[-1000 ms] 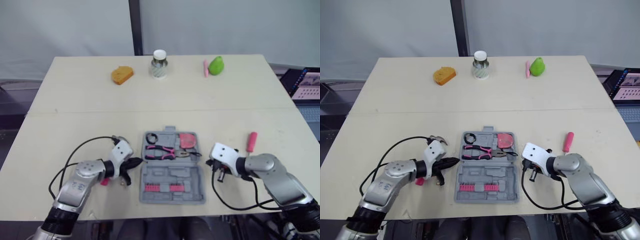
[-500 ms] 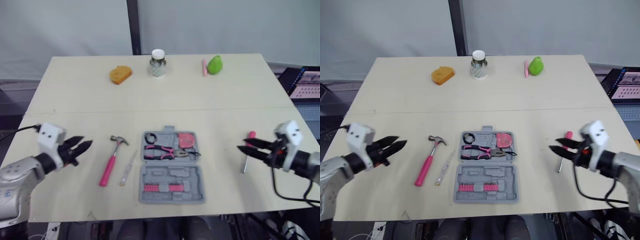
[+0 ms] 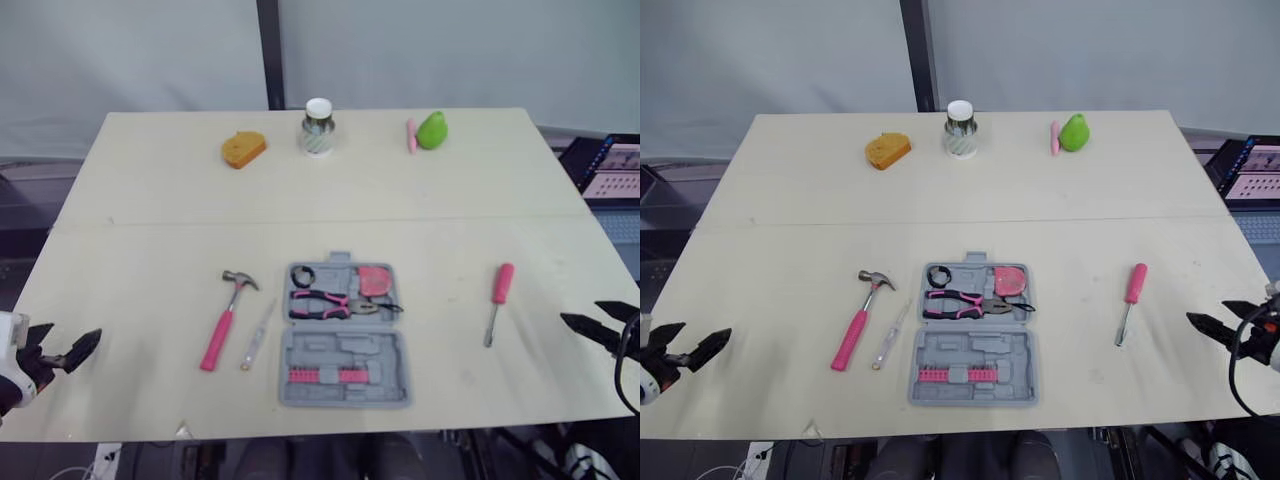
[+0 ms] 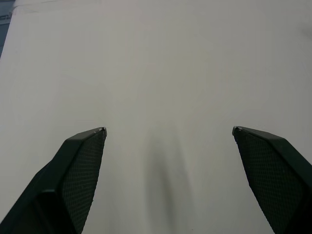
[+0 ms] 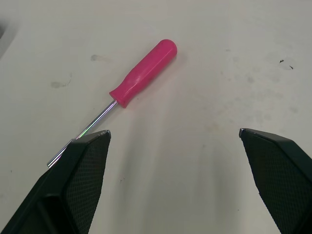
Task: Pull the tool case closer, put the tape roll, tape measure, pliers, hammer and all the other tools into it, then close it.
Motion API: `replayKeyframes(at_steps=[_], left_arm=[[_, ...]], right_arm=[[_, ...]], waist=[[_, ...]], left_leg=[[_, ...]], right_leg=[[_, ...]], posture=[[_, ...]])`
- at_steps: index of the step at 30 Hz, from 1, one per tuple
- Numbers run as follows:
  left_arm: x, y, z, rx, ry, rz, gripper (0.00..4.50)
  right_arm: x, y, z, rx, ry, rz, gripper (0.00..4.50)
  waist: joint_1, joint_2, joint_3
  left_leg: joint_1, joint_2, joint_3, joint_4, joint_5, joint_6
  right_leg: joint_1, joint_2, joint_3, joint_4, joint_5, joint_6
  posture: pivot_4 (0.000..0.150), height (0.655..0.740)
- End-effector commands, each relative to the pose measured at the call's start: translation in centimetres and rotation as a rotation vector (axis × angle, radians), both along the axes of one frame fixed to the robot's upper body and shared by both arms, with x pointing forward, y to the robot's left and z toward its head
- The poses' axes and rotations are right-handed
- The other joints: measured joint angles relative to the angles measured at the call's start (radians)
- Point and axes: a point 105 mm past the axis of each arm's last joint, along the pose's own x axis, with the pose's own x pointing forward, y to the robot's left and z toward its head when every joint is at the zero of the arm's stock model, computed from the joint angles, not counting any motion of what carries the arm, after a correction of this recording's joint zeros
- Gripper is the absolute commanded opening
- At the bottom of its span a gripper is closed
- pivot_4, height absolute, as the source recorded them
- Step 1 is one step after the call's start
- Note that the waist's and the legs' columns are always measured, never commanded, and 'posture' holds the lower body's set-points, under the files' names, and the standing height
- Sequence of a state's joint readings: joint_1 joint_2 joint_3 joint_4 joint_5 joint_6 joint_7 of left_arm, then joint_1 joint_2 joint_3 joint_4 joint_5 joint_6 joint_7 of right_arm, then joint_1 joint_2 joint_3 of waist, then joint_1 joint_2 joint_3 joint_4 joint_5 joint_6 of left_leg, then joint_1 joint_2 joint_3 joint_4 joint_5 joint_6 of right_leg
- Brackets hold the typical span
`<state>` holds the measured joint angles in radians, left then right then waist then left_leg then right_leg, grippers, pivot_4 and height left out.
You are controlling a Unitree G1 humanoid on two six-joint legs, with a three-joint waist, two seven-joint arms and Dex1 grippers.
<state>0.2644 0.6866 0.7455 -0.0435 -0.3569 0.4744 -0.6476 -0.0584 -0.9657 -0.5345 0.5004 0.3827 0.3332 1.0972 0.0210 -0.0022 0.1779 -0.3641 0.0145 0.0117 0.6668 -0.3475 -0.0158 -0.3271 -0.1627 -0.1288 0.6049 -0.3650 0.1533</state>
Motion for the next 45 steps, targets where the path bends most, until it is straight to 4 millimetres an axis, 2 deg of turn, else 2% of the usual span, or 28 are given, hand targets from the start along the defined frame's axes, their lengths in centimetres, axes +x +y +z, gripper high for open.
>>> replayKeyframes(at_steps=[1, 3, 5, 9, 11, 14, 16, 17, 21, 32, 36, 45], left_arm=[[0.7, -1.8, 1.3, 0.019, -0.061, -0.068, 4.45], [1.3, -4.4, 2.0, -0.022, -0.126, -0.138, 4.45], [1.7, -7.4, 2.8, -0.054, -0.188, -0.206, 4.45], [2.3, -12.5, 3.1, -0.046, -0.233, -0.286, 4.45], [2.3, -14.7, 3.1, -0.041, -0.250, -0.326, 4.45], [2.2, -17.0, 3.0, -0.054, -0.270, -0.347, 4.45], [1.9, -19.3, 2.3, -0.060, -0.261, -0.397, 3.94], [1.7, -20.0, 1.9, -0.065, -0.253, -0.412, 3.66], [1.1, -21.2, 0.3, -0.083, -0.215, -0.406, 1.75], [1.1, -22.2, -2.1, -0.093, -0.175, -0.311, 1.75], [1.7, -22.1, -3.7, -0.096, -0.116, -0.271, 1.75], [3.5, -23.4, -4.7, -0.102, -0.075, -0.289, 1.75]], right_arm=[[0.5, 0.5, 1.4, -0.055, -0.043, 0.059, 4.48], [1.2, 2.2, 1.9, -0.061, -0.068, 0.124, 4.48], [1.8, 4.9, 2.7, -0.070, -0.087, 0.223, 4.48], [2.8, 13.1, 5.4, -0.044, -0.162, 0.483, 4.48], [2.7, 17.5, 6.6, -0.023, -0.192, 0.621, 4.48], [1.8, 22.7, 7.2, -0.017, -0.200, 0.802, 4.48], [1.2, 25.2, 7.5, -0.009, -0.197, 0.898, 4.50], [1.1, 25.8, 7.5, -0.015, -0.196, 0.922, 4.50], [0.8, 27.3, 8.0, -0.031, -0.201, 0.990, 4.50], [-1.1, 27.5, 7.4, -0.094, -0.114, 1.082, 4.50], [-1.2, 27.5, 7.2, -0.104, -0.105, 1.086, 4.50], [-1.3, 27.7, 7.0, -0.114, -0.107, 1.084, 4.50]], waist=[[0.000, 0.000, 0.000], [0.002, 0.000, 0.000], [0.002, 0.000, 0.000], [0.002, 0.000, 0.000], [0.000, 0.001, 0.000], [0.004, 0.000, 0.000], [0.009, 0.000, 0.000], [0.012, 0.000, 0.000], [0.020, -0.001, 0.000], [0.024, 0.000, 0.000], [0.027, -0.001, 0.000], [0.030, -0.001, 0.000]], left_leg=[[0.000, 0.000, 0.000, 0.000, 0.000, 0.000], [0.000, 0.000, 0.000, 0.000, 0.000, 0.000], [-0.001, 0.000, 0.000, 0.000, 0.000, 0.000], [-0.001, 0.000, -0.001, 0.000, 0.000, 0.000], [-0.001, 0.001, -0.001, 0.000, 0.000, 0.000], [-0.001, 0.000, -0.002, 0.000, 0.000, 0.000], [-0.002, 0.000, -0.003, 0.001, 0.000, 0.000], [-0.003, 0.000, -0.004, 0.002, 0.000, 0.000], [-0.005, -0.001, -0.005, 0.005, 0.000, 0.000], [-0.005, -0.001, -0.004, 0.006, 0.000, 0.001], [-0.005, -0.001, -0.004, 0.006, 0.000, 0.001], [-0.005, -0.001, -0.005, 0.008, 0.000, 0.001]], right_leg=[[0.000, 0.000, 0.000, 0.000, 0.000, 0.000], [0.000, 0.000, 0.000, 0.000, 0.000, 0.000], [0.000, -0.001, 0.000, -0.001, 0.000, 0.001], [0.000, 0.000, 0.000, 0.000, 0.000, 0.001], [0.000, 0.000, 0.000, -0.001, 0.000, 0.001], [0.000, 0.000, 0.000, -0.001, 0.000, 0.001], [0.000, 0.000, -0.001, -0.002, 0.000, 0.001], [0.000, 0.000, -0.002, -0.002, 0.000, 0.001], [0.000, 0.000, -0.002, -0.002, 0.001, 0.002], [0.001, 0.000, -0.002, -0.002, 0.001, 0.002], [0.000, 0.000, -0.002, -0.002, 0.001, 0.002], [0.000, 0.000, -0.002, -0.001, 0.001, 0.002]], posture=[[0.150, 0.7400], [0.150, 0.7400], [0.150, 0.7400], [0.150, 0.7400], [0.150, 0.7400], [0.150, 0.7400], [0.150, 0.7400], [0.150, 0.7400], [0.150, 0.7400], [0.150, 0.7400], [0.150, 0.7400], [0.150, 0.7400]])
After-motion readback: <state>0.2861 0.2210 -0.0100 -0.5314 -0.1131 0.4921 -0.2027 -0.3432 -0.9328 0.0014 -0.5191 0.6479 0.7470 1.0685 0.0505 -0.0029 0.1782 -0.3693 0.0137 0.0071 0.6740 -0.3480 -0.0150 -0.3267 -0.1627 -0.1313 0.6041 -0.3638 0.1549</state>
